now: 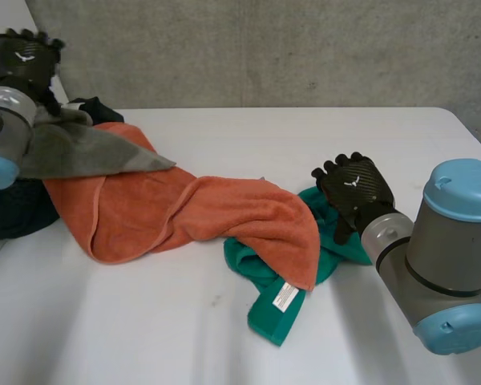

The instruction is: Fold the laundry.

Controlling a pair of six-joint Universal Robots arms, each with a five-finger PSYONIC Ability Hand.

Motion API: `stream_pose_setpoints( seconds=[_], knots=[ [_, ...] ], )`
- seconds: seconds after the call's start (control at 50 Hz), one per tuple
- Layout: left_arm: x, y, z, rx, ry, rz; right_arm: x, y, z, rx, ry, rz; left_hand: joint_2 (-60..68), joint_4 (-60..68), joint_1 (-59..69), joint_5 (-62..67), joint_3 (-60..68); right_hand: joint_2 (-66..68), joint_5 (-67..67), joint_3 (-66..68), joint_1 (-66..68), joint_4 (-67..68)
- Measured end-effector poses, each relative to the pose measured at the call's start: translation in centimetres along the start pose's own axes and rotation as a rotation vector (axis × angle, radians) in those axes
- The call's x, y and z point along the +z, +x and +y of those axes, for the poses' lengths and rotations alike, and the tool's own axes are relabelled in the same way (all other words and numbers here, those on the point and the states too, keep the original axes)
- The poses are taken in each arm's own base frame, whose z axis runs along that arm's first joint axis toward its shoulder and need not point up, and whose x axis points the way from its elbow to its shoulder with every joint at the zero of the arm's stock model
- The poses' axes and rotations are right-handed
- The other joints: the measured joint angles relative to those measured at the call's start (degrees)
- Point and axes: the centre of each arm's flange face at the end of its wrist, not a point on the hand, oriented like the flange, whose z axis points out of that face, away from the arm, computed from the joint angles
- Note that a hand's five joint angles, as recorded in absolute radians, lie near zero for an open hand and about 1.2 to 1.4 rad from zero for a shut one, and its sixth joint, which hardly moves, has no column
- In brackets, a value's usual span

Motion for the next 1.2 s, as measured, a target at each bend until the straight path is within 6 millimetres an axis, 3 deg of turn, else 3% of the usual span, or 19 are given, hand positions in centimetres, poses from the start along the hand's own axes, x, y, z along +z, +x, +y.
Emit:
stream_pose_setpoints(
  seconds=[0.06,0.1,0.12,0.16,0.26,0.36,0.52,0.7,0.76,0.78,0.8,0.84,0.94,1.0,1.12,1.2],
  knots=[
    [-1.8,1.3,-1.3,-0.028,0.006,0.070,0.0,0.1,-0.1,0.001,0.002,0.001,0.0,0.0,0.0,0.0,0.0,0.0,0.0,0.0,0.0,0.0],
    [-1.8,1.3,-1.3,-0.028,0.006,0.070,0.0,0.1,-0.1,0.001,0.002,0.001,0.0,0.0,0.0,0.0,0.0,0.0,0.0,0.0,0.0,0.0],
    [-5.4,3.8,-3.1,-0.077,-0.011,0.204,-0.1,0.4,-0.3,0.002,0.005,0.008,0.0,0.0,0.0,0.0,0.0,0.0,0.0,0.0,0.0,0.0],
    [-7.3,5.2,-3.4,-0.100,-0.036,0.279,-0.1,0.6,-0.3,0.003,0.006,0.011,0.0,0.0,0.0,0.0,0.0,0.0,0.0,0.0,0.0,0.0],
    [-11.9,9.2,-2.6,-0.151,-0.149,0.476,-0.1,0.9,-0.4,0.006,0.008,0.015,-0.1,0.0,0.0,0.0,0.0,0.0,0.0,0.0,0.0,0.0],
    [-14.3,11.9,-0.4,-0.174,-0.264,0.586,-0.1,0.8,-0.3,0.006,0.006,0.010,-0.1,0.0,0.0,0.0,0.0,0.0,0.0,0.0,0.0,0.0],
    [-14.5,14.2,2.6,-0.172,-0.351,0.624,-0.1,0.5,-0.1,0.002,-0.002,0.001,0.1,0.2,0.3,0.0,0.2,0.0,0.0,0.0,0.0,0.0],
    [-13.8,15.5,4.5,-0.171,-0.390,0.639,-0.2,0.5,0.1,0.002,-0.007,0.003,4.8,5.3,6.1,2.7,4.7,0.0,0.0,0.0,0.0,0.0],
    [-13.8,15.9,4.9,-0.169,-0.403,0.648,-0.2,0.6,0.3,0.003,-0.013,0.004,23.0,23.0,25.4,21.2,22.1,0.0,0.0,0.0,0.0,0.0],
    [-13.7,15.9,4.9,-0.168,-0.404,0.649,-0.2,0.6,0.3,0.003,-0.014,0.004,23.0,23.0,25.4,21.2,22.1,0.0,0.0,0.0,0.0,0.0],
    [-13.6,16.0,5.0,-0.166,-0.404,0.649,-0.2,0.7,0.4,0.004,-0.017,0.005,39.0,39.6,40.3,37.0,38.6,0.0,0.0,0.0,0.0,0.0],
    [-13.4,16.0,5.0,-0.161,-0.399,0.643,-0.3,0.7,0.5,0.004,-0.020,0.006,52.8,53.4,49.8,49.9,52.3,0.0,0.0,0.0,0.0,0.0],
    [-11.2,14.6,3.8,-0.135,-0.338,0.538,-0.4,0.9,0.5,0.005,-0.019,0.012,56.0,57.2,49.8,51.4,56.1,0.0,0.0,0.0,0.0,0.0],
    [-8.5,12.0,2.0,-0.122,-0.256,0.393,-0.5,1.0,0.2,0.005,-0.010,0.016,56.0,57.2,49.8,51.4,56.1,0.0,0.0,0.0,0.0,0.0],
    [-3.0,3.7,-2.7,-0.145,-0.048,0.043,-0.6,1.2,-0.4,0.003,0.010,0.023,56.3,57.2,49.8,51.4,56.1,0.0,-0.1,-0.1,0.0,0.0],
    [-0.2,-4.0,-6.4,-0.180,0.128,-0.214,-0.5,1.3,-0.9,0.002,0.028,0.025,56.4,57.2,49.8,51.4,56.2,-0.1,-0.3,-0.1,0.0,-0.1]
  ],
)
